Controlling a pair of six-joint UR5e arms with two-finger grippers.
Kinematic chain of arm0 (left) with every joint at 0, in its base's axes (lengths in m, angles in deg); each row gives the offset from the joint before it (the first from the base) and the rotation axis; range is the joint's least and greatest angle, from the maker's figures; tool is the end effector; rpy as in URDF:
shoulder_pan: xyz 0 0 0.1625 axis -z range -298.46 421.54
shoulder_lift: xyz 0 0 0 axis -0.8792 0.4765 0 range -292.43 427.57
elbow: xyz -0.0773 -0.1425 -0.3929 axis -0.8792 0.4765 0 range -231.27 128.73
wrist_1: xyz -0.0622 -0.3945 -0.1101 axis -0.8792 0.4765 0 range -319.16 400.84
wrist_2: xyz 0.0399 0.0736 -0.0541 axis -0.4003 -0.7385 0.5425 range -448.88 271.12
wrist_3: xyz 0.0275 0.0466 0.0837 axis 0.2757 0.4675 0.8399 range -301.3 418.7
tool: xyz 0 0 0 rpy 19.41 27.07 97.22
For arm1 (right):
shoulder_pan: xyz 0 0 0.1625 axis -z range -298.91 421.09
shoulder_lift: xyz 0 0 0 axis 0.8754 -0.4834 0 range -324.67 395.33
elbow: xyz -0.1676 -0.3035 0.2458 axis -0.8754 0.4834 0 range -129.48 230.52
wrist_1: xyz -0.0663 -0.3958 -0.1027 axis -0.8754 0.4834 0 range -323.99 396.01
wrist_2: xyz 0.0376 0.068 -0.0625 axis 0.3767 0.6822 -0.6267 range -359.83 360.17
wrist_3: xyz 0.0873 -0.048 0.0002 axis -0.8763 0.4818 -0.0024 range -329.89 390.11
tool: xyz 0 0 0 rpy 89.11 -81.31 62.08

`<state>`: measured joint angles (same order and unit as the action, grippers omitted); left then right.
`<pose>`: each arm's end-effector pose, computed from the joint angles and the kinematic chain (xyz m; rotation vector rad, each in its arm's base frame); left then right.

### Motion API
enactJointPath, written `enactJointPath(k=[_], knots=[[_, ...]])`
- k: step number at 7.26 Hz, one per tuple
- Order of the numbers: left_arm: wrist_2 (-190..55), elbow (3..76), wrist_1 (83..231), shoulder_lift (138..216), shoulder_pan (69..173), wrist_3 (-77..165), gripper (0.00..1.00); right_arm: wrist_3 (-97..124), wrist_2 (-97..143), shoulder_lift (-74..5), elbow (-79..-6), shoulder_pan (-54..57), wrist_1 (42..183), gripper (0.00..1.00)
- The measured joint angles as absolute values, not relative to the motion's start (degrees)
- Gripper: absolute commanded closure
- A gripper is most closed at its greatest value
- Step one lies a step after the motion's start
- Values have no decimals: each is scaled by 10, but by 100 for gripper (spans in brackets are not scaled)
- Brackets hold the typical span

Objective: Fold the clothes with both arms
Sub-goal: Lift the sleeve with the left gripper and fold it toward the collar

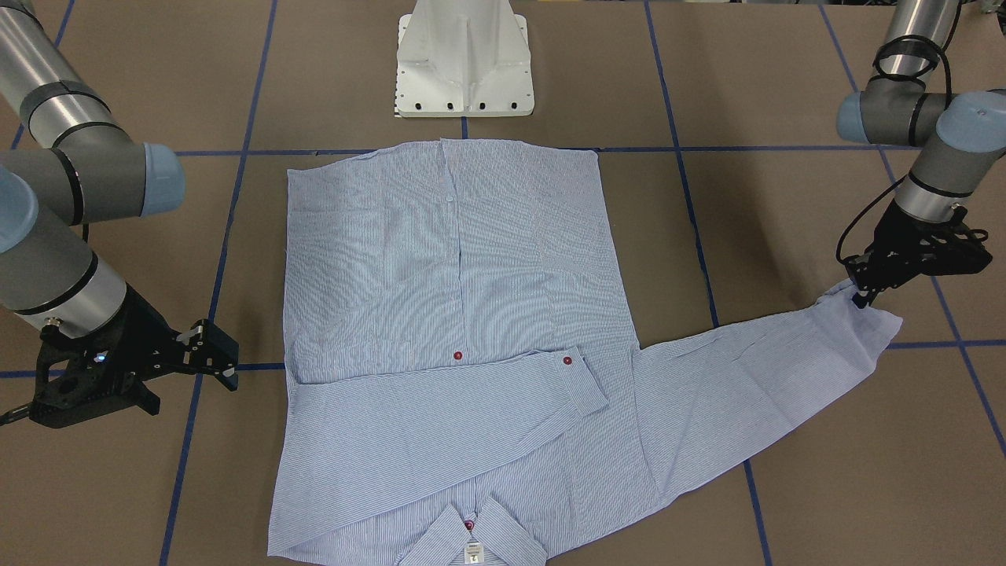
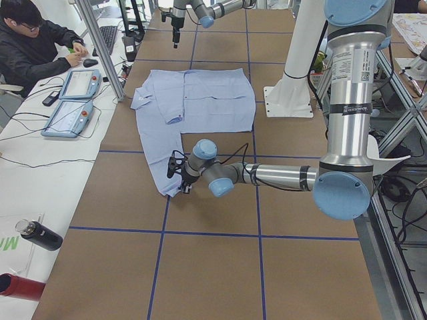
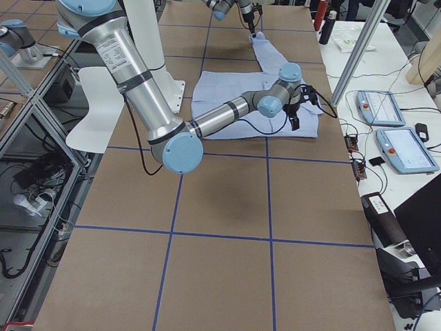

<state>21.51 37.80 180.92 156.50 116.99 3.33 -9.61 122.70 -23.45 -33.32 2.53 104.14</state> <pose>0.2138 -0.4843 0.5894 0.3511 0.8238 -0.1897 -0.2997 -0.6431 0.3444 0.3355 -0.8969 -0.0989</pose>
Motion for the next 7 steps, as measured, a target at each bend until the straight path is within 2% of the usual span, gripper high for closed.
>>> enactJointPath(k=[3, 7], knots=[[272, 506, 1632, 1598, 1192, 33, 100, -95, 1230, -270, -392, 24, 1130, 0], [306, 544, 1371, 1782, 1225, 25, 100, -94, 1254, -376, -480, 25, 1159, 0]])
